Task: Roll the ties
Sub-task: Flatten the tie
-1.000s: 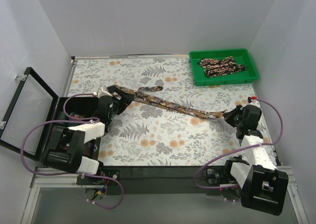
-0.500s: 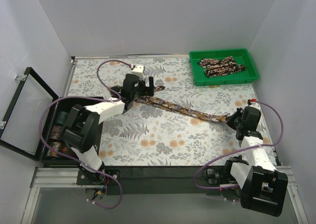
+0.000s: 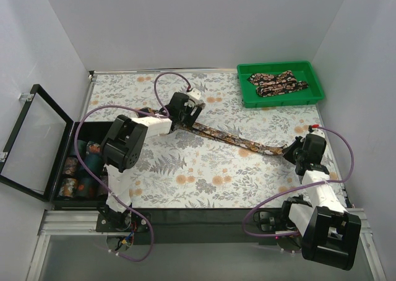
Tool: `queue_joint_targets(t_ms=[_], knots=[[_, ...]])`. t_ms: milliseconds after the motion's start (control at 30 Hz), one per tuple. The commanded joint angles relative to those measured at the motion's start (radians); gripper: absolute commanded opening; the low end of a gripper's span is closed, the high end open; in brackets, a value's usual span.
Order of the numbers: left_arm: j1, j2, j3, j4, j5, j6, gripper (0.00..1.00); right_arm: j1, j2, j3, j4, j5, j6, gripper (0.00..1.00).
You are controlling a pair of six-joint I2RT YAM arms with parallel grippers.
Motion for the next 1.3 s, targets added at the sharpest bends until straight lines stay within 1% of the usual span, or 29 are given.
queue_joint_targets(t_ms=[0,167,400,500,567,633,667,767,800,900,933,967,1000,1033,1067,1100,1133,1200,1233,1267], knots=[[0.005,0.005,0.039,0.003,-0.079,0.089,0.78,-0.007,0.002,0.02,0.003,-0.014,-0.02,0.01],[0.007,0.028,0.064,0.024,-0.113,0.08,0.78,-0.007,0.014,0.022,0.003,-0.02,-0.023,0.01],[0.045,0.074,0.165,-0.041,-0.132,-0.056,0.78,-0.007,0.02,0.02,0.005,-0.021,-0.025,0.01],[0.056,0.097,0.214,-0.088,-0.096,-0.092,0.77,-0.007,0.028,0.019,0.008,-0.024,-0.025,0.01],[0.06,0.111,0.239,-0.111,-0.066,-0.101,0.7,-0.007,0.029,0.017,0.009,-0.024,-0.025,0.01],[0.065,0.121,0.251,-0.119,-0.053,-0.11,0.66,-0.007,0.028,0.016,0.011,-0.026,-0.025,0.01],[0.068,0.13,0.263,-0.128,-0.043,-0.116,0.6,-0.007,0.028,0.014,0.011,-0.024,-0.025,0.01],[0.077,0.147,0.282,-0.13,-0.026,-0.126,0.52,-0.007,0.028,0.013,0.012,-0.027,-0.026,0.01],[0.08,0.16,0.297,-0.156,-0.023,-0.129,0.47,-0.007,0.028,0.013,0.012,-0.027,-0.025,0.01],[0.082,0.174,0.311,-0.167,-0.006,-0.135,0.41,-0.007,0.026,0.013,0.014,-0.026,-0.026,0.01],[0.082,0.174,0.311,-0.167,0.0,-0.138,0.36,-0.007,0.026,0.011,0.014,-0.026,-0.026,0.01],[0.082,0.173,0.311,-0.168,0.003,-0.141,0.34,-0.007,0.026,0.011,0.014,-0.024,-0.025,0.01],[0.083,0.17,0.311,-0.168,-0.004,-0.148,0.3,-0.007,0.026,0.011,0.012,-0.023,-0.025,0.01],[0.085,0.167,0.308,-0.167,-0.013,-0.155,0.21,-0.007,0.026,0.011,0.015,-0.021,-0.025,0.01],[0.088,0.151,0.308,-0.167,-0.029,-0.162,0.15,-0.007,0.028,0.01,0.016,-0.02,-0.022,0.01],[0.093,0.142,0.305,-0.167,-0.058,-0.193,0.1,-0.007,0.029,0.007,0.019,-0.021,-0.023,0.01],[0.096,0.131,0.297,-0.167,-0.126,-0.211,0.05,-0.007,0.029,0.007,0.02,-0.021,-0.022,0.01],[0.115,0.078,0.276,-0.162,-0.177,-0.271,0.04,-0.007,0.032,0.002,0.023,-0.02,-0.019,0.01],[0.123,0.055,0.233,-0.153,-0.191,-0.329,0.04,-0.007,0.031,0.002,0.025,-0.02,-0.019,0.01],[0.132,0.008,0.204,-0.112,-0.196,-0.363,0.04,-0.007,0.031,0.002,0.025,-0.02,-0.017,0.01]])
